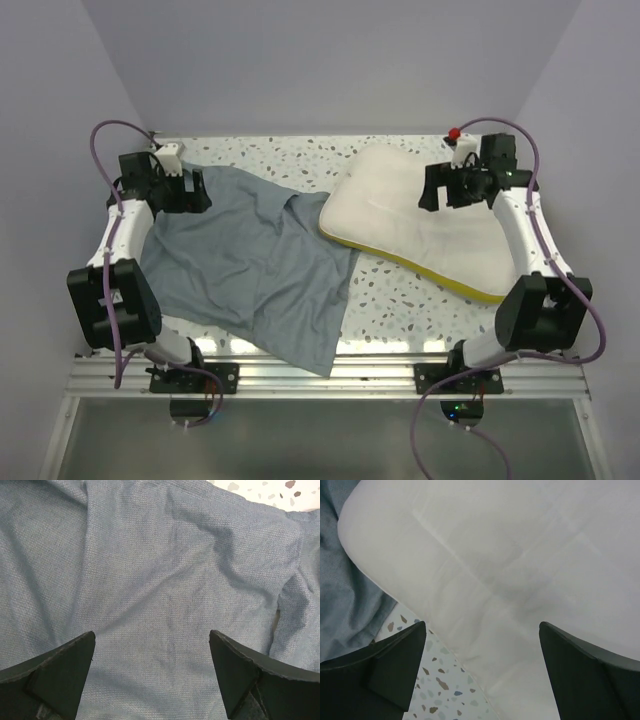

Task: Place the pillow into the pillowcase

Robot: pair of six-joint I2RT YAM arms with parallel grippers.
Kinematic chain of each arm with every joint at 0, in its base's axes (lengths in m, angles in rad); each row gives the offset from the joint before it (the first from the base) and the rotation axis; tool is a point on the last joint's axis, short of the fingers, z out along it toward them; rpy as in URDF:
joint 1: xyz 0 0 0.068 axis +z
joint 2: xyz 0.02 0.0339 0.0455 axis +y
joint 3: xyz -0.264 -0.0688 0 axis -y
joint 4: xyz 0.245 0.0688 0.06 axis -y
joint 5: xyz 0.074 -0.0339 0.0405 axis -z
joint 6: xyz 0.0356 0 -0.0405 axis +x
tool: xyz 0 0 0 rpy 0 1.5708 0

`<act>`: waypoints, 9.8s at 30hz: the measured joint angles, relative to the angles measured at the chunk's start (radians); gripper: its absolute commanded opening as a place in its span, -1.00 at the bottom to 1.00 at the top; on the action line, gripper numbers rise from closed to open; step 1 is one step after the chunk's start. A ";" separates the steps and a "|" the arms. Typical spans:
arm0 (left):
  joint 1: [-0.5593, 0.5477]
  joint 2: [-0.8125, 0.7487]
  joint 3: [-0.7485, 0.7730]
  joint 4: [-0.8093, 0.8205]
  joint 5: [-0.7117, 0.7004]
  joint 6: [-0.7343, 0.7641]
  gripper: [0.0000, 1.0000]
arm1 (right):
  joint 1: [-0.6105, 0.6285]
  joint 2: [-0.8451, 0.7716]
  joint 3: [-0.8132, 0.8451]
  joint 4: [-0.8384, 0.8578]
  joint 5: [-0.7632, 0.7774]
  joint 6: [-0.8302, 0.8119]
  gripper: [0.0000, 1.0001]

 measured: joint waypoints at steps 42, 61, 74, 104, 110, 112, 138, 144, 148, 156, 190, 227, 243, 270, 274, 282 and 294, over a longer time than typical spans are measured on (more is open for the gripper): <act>0.000 0.049 0.026 -0.050 0.093 0.110 1.00 | 0.172 0.761 0.846 -0.376 0.043 -0.444 0.97; -0.043 0.049 0.025 -0.004 0.071 0.061 1.00 | 0.236 0.808 0.662 -0.269 0.153 -0.521 -1.00; -0.369 0.276 0.015 0.171 -0.155 -0.029 0.69 | 0.220 0.484 0.546 -0.360 0.031 -0.463 -1.00; -0.450 0.307 0.159 0.051 -0.273 0.000 0.90 | 0.382 0.262 0.143 -0.165 0.019 -0.224 -1.00; -0.455 0.167 -0.016 0.040 -0.263 0.003 0.79 | 0.420 0.393 0.139 -0.116 0.137 -0.180 -1.00; -0.464 0.164 -0.064 0.035 -0.259 0.001 0.75 | 0.417 0.396 0.125 -0.113 0.164 -0.177 -1.00; -0.675 0.382 0.072 0.090 -0.354 -0.052 0.08 | 0.416 0.331 0.070 -0.133 0.212 -0.187 -1.00; -0.674 0.375 0.072 0.083 -0.338 -0.050 0.21 | 0.416 0.330 0.070 -0.133 0.212 -0.187 -1.00; -0.674 0.330 0.068 0.053 -0.315 -0.034 0.43 | 0.416 0.331 0.070 -0.134 0.212 -0.187 -1.00; -0.674 0.237 0.068 0.027 -0.321 -0.014 0.48 | 0.416 0.330 0.070 -0.134 0.213 -0.188 -1.00; -0.784 -0.076 -0.212 -0.158 -0.770 0.018 0.25 | 0.417 0.332 0.027 -0.122 0.272 -0.204 -1.00; -0.752 0.176 -0.077 0.058 -0.512 0.076 -0.67 | 0.412 0.323 0.041 -0.180 0.230 -0.260 -1.00; -0.683 0.172 -0.060 0.069 -0.404 0.141 0.15 | 0.412 0.314 0.023 -0.173 0.229 -0.261 -1.00; -0.668 0.339 0.059 0.038 -0.457 0.157 -0.89 | 0.408 0.309 0.018 -0.174 0.227 -0.267 -1.00; -0.628 0.274 0.072 0.007 -0.457 0.156 -1.00 | 0.397 0.296 0.013 -0.175 0.225 -0.268 -1.00; -0.600 0.133 0.101 -0.021 -0.301 0.118 -1.00 | 0.347 0.196 0.061 -0.225 0.135 -0.306 -1.00; -0.602 0.124 0.103 -0.062 -0.140 0.037 -1.00 | 0.362 -0.054 0.114 -0.092 0.077 -0.203 -1.00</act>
